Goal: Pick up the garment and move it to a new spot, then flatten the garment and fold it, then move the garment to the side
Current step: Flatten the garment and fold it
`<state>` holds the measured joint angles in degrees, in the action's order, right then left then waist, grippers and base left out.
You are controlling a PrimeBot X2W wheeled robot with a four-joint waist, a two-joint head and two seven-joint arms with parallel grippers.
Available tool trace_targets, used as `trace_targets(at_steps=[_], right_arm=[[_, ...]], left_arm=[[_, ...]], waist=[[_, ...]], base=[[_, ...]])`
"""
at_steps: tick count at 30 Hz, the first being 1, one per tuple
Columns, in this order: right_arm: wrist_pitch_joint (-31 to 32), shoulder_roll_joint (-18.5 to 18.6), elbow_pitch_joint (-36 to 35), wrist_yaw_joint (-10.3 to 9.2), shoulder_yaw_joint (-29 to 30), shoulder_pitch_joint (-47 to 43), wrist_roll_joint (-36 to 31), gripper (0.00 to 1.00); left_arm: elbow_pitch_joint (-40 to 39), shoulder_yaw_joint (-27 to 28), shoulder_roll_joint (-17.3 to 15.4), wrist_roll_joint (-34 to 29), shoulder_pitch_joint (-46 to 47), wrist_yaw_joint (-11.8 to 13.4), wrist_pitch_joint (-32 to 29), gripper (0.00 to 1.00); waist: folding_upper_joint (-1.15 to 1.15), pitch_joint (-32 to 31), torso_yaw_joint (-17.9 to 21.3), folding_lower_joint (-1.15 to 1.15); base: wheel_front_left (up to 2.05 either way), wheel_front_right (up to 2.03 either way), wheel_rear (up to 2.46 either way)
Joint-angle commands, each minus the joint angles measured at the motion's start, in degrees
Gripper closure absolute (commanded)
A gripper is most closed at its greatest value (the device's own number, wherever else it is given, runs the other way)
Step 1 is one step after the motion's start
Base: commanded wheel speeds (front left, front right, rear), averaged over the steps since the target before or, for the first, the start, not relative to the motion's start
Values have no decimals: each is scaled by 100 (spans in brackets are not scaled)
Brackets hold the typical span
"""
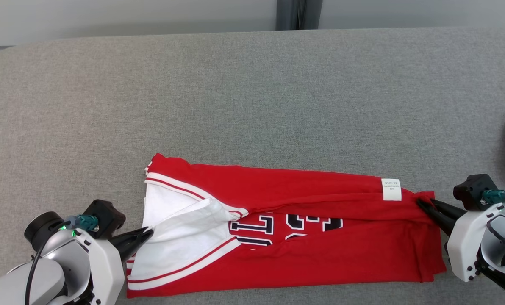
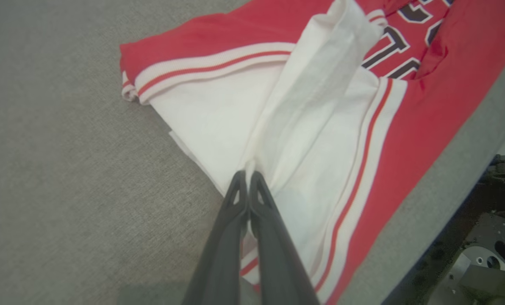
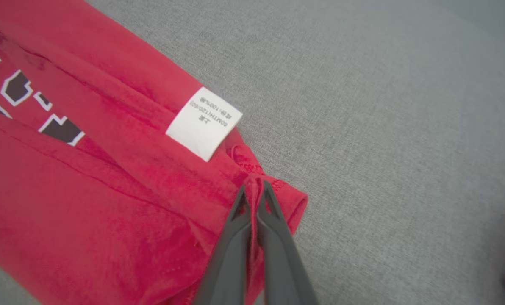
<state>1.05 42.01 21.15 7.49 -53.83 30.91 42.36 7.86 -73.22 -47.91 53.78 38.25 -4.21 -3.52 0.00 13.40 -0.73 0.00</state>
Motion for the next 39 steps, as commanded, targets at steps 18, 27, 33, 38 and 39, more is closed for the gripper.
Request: trace_targets(at_steps=[18, 27, 33, 38, 39], right_arm=[[634, 433, -742, 2, 277, -503, 655, 0], [268, 242, -819, 2, 1160, -616, 920, 0], [-316, -378, -525, 2, 1945, -766, 624, 0], [-602, -986, -219, 2, 2495, -962, 319, 0], [-653, -1097, -174, 2, 2589, -997, 250, 0]], left_arm=[[51, 2, 35, -102, -282, 151, -92, 0], [-4, 353, 77, -85, -232, 629, 424, 0], [166, 898, 412, -68, -415, 1349, 1479, 0], [254, 1537, 878, -146, -642, 1871, 1853, 0], [213, 1737, 1000, -240, -704, 1955, 1867, 0]], waist=[[0, -281, -10, 0], [0, -397, -52, 0], [0, -457, -85, 0], [0, -497, -124, 0], [0, -502, -133, 0]], base=[[0, 0, 0], [0, 0, 0], [0, 0, 0], [0, 0, 0], [0, 0, 0]])
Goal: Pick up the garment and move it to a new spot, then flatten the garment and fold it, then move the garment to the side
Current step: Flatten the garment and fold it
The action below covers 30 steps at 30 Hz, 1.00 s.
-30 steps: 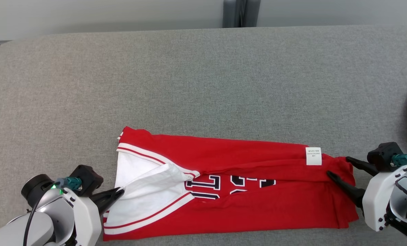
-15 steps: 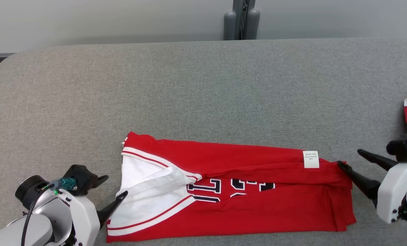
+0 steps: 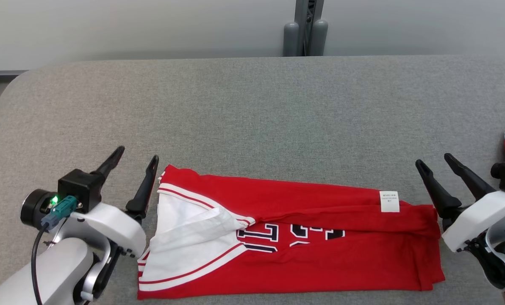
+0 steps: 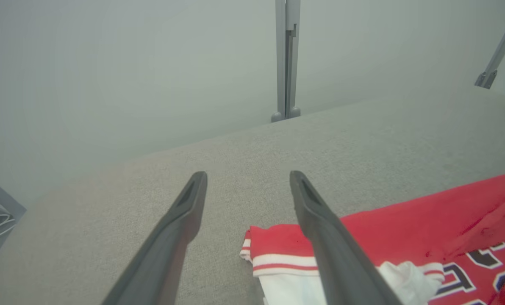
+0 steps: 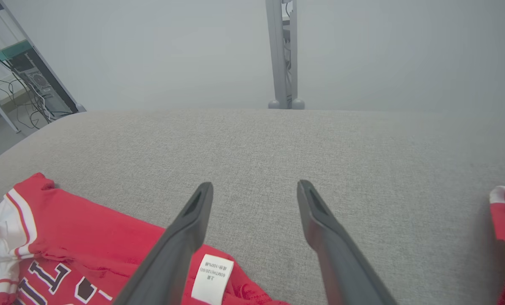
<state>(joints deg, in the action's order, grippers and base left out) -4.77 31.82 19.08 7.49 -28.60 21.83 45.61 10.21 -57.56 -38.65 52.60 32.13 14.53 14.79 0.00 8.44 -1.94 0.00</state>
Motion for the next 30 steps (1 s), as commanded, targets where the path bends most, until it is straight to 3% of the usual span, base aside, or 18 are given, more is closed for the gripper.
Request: trace_targets(at_steps=[1, 5, 12, 13, 16, 20, 25, 30], right_arm=[[-117, -194, 75, 2, 184, -121, -139, 0], [-259, -613, 186, 2, 463, -291, -445, 0], [-343, -1110, 257, 2, 767, -659, -847, 0], [-343, -1110, 257, 2, 767, -659, -847, 0], [-313, -1253, 239, 2, 841, -803, -936, 0], [-336, -1417, 227, 2, 985, -981, -1007, 0], [-453, -1583, 187, 2, 1131, -1122, -1212, 0], [-494, -1677, 222, 2, 1205, -1214, -1431, 0]], left_arm=[[-111, 455, 206, -281, -162, 161, 40, 0], [-412, 1626, 759, -1079, -812, 355, 38, 0], [-863, 3486, 1961, -2497, -1973, 69, 39, 0], [-863, 3486, 1961, -2497, -1973, 69, 39, 0], [-1017, 4105, 2471, -3015, -2328, -174, 40, 0], [-987, 4702, 3048, -3445, -2674, -772, 39, 0], [-719, 5247, 3442, -3806, -2969, -1281, 33, 0], [-449, 5430, 3544, -3951, -3126, -1703, 34, 0]], waist=[[0, -5, -21, 0], [0, -7, -27, 0], [0, 6, 35, 0], [0, 6, 35, 0], [0, 30, 67, 0], [0, 68, 93, 0], [0, 96, 150, 0], [0, 97, 181, 0]], base=[[0, 0, 0], [0, 0, 0], [0, 0, 0], [0, 0, 0], [0, 0, 0], [0, 0, 0], [0, 0, 0], [0, 0, 0]])
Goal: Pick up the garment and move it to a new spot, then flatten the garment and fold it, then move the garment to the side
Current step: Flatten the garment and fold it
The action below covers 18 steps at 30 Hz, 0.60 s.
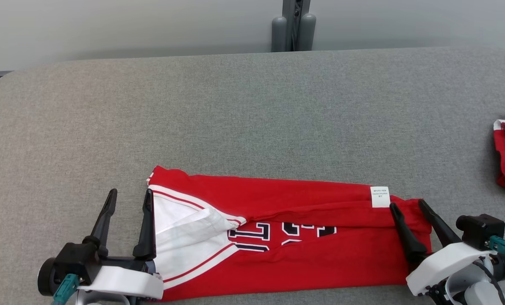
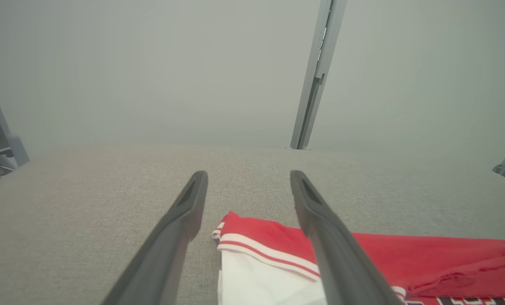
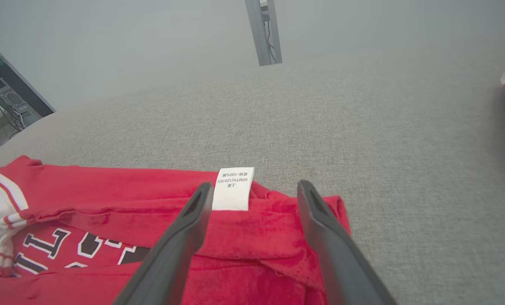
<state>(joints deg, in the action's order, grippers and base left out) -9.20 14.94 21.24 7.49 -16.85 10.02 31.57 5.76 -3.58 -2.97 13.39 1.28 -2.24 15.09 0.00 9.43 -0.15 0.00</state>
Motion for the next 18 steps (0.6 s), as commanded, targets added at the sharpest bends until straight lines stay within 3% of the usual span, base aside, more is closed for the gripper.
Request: trace_targets(at_steps=[1, 12, 15, 18], right_arm=[[-41, -7, 16, 2, 46, -51, -49, 0], [354, 65, 24, 2, 503, -56, 298, 0], [655, -26, 50, 2, 597, -109, 722, 0], [997, 132, -51, 2, 578, -192, 1202, 0]], left_arm=[[43, 34, -14, -64, -68, -61, 4, 0], [206, -155, -5, 144, 58, -116, 4, 0], [222, -187, -7, 166, 72, -119, 4, 0], [242, -185, -5, 171, 98, -130, 4, 0]], waist=[[0, -3, 7, 0], [0, 34, -18, 0], [0, 59, -48, 0], [0, 89, -59, 0]], base=[[0, 0, 0], [0, 0, 0], [0, 0, 0], [0, 0, 0]])
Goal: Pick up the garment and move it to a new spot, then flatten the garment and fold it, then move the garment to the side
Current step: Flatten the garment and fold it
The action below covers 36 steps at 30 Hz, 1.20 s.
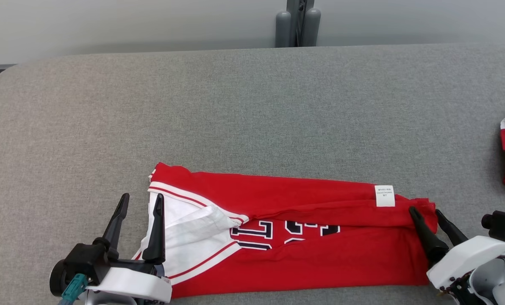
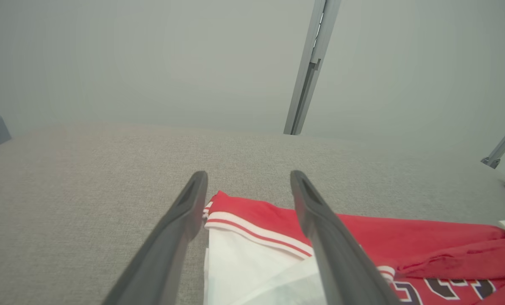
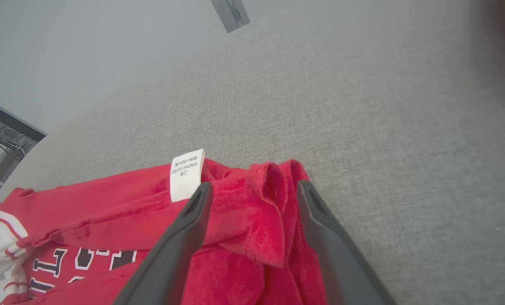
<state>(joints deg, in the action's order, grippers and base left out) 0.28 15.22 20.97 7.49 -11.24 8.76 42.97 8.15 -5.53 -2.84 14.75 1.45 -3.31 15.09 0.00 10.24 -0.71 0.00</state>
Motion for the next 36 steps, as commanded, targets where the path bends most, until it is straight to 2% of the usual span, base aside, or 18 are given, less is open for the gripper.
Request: trace_targets(at_steps=[1, 6, 13, 23, 30, 36], right_arm=[[182, 155, -62, 2, -23, -103, 220, 0], [549, 535, -104, 2, -122, -220, 696, 0], [901, 851, -284, 2, -467, -301, 1227, 0], [1001, 1330, -512, 2, -1085, -6, 2072, 0], [885, 1449, -401, 2, -1549, 243, 2340, 0], [732, 1413, -294, 2, -1905, 477, 2463, 0]], left_arm=[[12, 18, -19, 28, 90, -24, 4, 0], [34, 65, -19, -26, 136, -57, 4, 0], [44, 105, -19, -97, 176, -74, 4, 0], [68, 37, -18, -172, 289, -87, 4, 0], [84, 9, -18, -187, 319, -39, 4, 0], [93, -18, -18, -163, 338, -18, 4, 0]], waist=[[0, 18, -5, 0], [0, 72, -11, 0], [0, 172, 16, 0], [0, 324, -21, 0], [0, 363, -118, 0], [0, 376, -184, 0]], base=[[0, 0, 0], [0, 0, 0], [0, 0, 0], [0, 0, 0], [0, 0, 0], [0, 0, 0]])
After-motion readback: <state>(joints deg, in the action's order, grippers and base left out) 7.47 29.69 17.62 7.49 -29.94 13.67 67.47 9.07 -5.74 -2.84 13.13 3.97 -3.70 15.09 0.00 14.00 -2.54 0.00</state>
